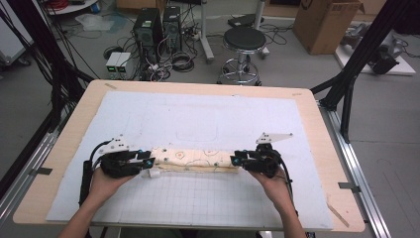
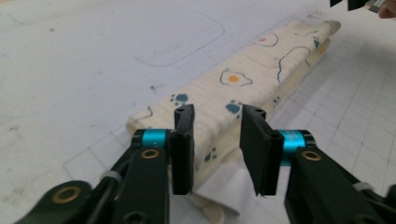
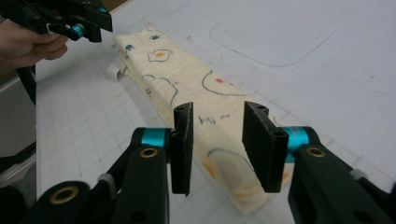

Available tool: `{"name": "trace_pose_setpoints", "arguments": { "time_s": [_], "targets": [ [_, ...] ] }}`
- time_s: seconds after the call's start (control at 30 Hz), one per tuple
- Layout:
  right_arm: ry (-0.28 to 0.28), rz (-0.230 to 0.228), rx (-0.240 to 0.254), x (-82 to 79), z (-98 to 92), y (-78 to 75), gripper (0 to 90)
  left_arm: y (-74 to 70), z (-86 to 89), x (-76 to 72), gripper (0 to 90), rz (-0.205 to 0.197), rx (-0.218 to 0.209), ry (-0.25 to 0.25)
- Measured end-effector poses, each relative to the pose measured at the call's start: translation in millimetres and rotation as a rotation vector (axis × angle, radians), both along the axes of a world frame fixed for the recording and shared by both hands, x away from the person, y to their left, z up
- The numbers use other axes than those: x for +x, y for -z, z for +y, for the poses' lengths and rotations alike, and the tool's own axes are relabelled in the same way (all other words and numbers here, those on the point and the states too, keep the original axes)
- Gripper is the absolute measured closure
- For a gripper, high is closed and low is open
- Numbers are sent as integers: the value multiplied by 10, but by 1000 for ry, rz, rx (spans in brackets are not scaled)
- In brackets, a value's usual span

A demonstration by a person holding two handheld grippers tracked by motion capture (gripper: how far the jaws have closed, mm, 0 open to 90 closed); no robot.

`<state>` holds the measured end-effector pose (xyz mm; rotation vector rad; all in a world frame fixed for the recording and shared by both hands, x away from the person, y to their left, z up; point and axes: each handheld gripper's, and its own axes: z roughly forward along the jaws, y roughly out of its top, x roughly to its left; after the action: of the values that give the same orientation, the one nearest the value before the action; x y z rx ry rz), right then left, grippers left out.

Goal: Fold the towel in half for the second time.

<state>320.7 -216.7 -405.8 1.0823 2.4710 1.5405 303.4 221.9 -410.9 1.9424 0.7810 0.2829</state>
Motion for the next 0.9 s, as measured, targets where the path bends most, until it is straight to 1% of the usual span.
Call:
{"name": "trace_pose_setpoints", "arguments": {
  "time_s": [0.03,0.1,0.13,0.23,0.3,0.33,0.37,0.4,0.43,0.5,0.63,0.77,0.8,0.83,0.9],
  "targets": [
    [-2,-2,-2,16,38,-9,697,-1,-42,21,714,6,-3,-2],
    [-11,2,-10,48,126,-23,756,3,-134,76,773,35,-21,5],
    [-18,8,-9,64,173,-26,776,0,-182,99,796,32,-15,12],
    [-42,7,-14,114,322,-23,828,-6,-330,160,849,27,-8,24],
    [-60,18,-22,153,423,-9,843,10,-408,203,861,37,1,27],
    [-59,23,-25,162,457,-4,846,25,-447,221,864,46,7,26],
    [-63,24,-29,178,498,4,853,39,-477,241,865,53,26,35],
    [-66,28,-33,190,538,12,855,54,-512,250,865,58,36,37],
    [-71,26,-38,203,579,25,859,66,-542,260,866,64,43,41],
    [-81,36,-53,219,659,47,864,91,-605,269,870,70,47,47],
    [-94,49,-83,241,807,108,867,135,-682,275,872,84,77,60],
    [-105,61,-111,241,895,163,867,189,-735,259,872,104,115,75],
    [-109,61,-122,238,909,172,866,204,-747,256,873,107,133,82],
    [-114,60,-139,231,930,188,866,212,-756,249,872,113,139,81],
    [-121,65,-157,218,954,209,866,226,-772,236,873,117,158,88]
  ]
}}
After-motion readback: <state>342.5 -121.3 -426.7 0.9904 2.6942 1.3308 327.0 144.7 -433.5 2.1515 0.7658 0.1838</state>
